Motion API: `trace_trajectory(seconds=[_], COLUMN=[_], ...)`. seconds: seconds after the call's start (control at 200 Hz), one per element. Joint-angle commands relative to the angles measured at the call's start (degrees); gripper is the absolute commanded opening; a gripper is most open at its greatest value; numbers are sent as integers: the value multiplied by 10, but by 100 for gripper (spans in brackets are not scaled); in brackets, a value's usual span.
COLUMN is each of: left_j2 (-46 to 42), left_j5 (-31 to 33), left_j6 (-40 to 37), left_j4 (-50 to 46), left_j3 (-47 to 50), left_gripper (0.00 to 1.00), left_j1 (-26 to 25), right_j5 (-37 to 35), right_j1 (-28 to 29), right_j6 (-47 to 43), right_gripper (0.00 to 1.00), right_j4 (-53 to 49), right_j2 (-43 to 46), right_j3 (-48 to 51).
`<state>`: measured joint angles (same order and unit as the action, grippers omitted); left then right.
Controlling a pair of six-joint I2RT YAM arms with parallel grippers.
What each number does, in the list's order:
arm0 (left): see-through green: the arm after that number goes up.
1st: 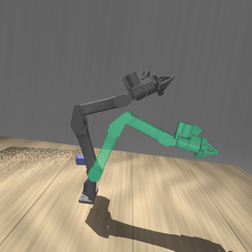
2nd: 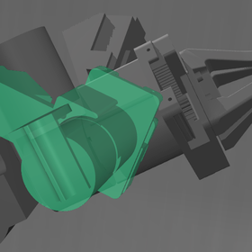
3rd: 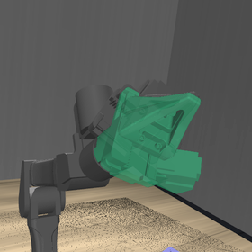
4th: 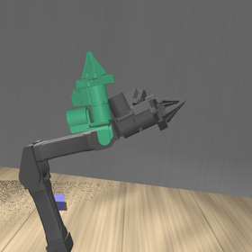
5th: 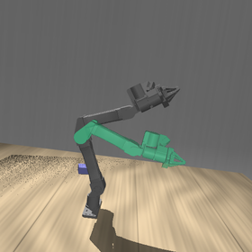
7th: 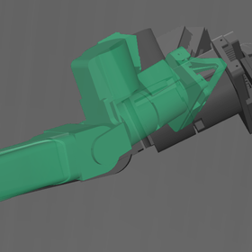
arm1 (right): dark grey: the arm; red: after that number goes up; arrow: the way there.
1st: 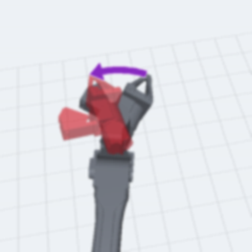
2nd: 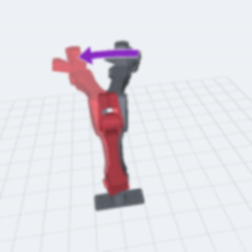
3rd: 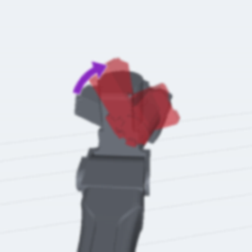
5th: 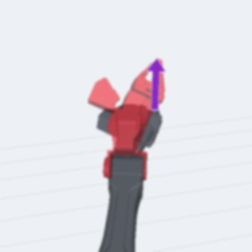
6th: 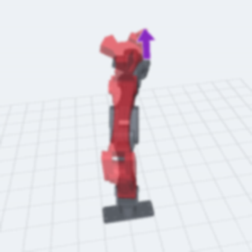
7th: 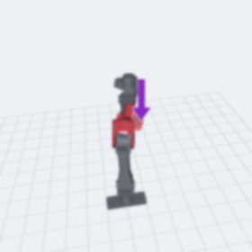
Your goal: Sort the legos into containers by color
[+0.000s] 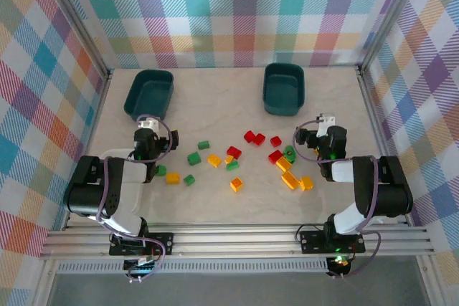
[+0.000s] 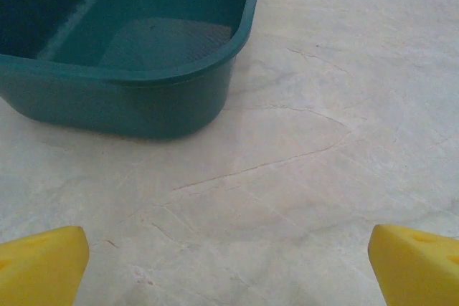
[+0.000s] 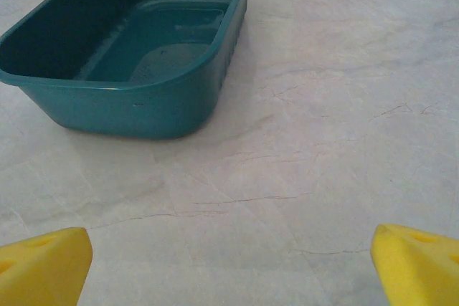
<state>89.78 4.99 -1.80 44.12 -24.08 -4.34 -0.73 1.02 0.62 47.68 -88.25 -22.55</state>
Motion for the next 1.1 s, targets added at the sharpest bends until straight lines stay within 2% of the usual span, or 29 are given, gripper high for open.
trace_trajectory(seconds=[0.0, 1.065, 1.095], left_j2=[-1, -2, -15], left_j5=[-9, -13, -10], left_j6=[-4, -3, -2], left_j4=[16, 18, -10], left_j3=[-3, -4, -11], left_gripper=[100, 100, 100], left_j1=[3, 6, 5], right_j5=[13, 21, 20], right_j1=[-2, -6, -5], right_j6=[-5, -4, -3], right_gripper=[100, 100, 100], right_j4=[1, -8, -6], right_j2=[4, 3, 3], right_j3=[-8, -14, -14])
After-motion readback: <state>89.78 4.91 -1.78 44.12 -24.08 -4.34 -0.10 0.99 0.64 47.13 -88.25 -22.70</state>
